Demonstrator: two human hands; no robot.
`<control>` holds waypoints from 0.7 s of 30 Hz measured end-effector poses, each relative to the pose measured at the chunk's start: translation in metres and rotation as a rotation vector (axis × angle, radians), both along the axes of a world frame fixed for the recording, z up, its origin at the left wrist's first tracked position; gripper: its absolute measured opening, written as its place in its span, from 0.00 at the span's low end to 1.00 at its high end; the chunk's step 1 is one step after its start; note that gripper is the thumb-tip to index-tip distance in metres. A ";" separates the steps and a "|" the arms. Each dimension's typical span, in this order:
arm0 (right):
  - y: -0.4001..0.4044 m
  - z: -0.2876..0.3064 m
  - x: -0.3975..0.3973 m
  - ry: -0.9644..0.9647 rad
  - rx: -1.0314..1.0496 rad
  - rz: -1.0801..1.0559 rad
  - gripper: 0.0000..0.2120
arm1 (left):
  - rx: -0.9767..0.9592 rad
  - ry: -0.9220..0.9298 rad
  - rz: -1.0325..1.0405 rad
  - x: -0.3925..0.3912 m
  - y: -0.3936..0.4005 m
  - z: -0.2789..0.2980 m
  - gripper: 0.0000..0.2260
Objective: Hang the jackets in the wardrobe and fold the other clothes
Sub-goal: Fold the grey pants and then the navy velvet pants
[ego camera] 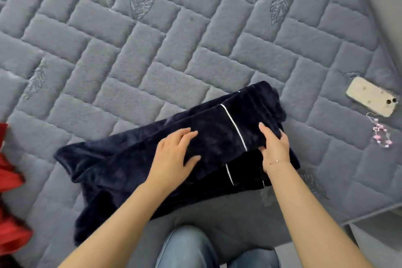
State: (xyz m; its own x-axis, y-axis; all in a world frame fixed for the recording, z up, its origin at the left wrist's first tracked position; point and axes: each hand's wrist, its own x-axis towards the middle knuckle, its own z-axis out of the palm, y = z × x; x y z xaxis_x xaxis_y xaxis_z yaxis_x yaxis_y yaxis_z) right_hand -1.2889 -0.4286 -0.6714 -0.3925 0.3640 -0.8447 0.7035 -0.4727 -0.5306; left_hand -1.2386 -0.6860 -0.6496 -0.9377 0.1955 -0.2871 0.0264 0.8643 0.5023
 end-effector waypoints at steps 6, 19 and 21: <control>0.014 0.002 -0.035 0.025 -0.039 0.171 0.32 | -0.238 -0.206 0.009 0.023 0.069 -0.027 0.49; 0.067 -0.008 0.022 0.019 0.319 0.419 0.31 | 0.061 -0.403 -0.075 0.029 0.058 0.005 0.37; 0.089 -0.020 0.019 -0.027 0.422 0.534 0.32 | 0.196 -0.307 0.067 0.025 0.082 0.003 0.34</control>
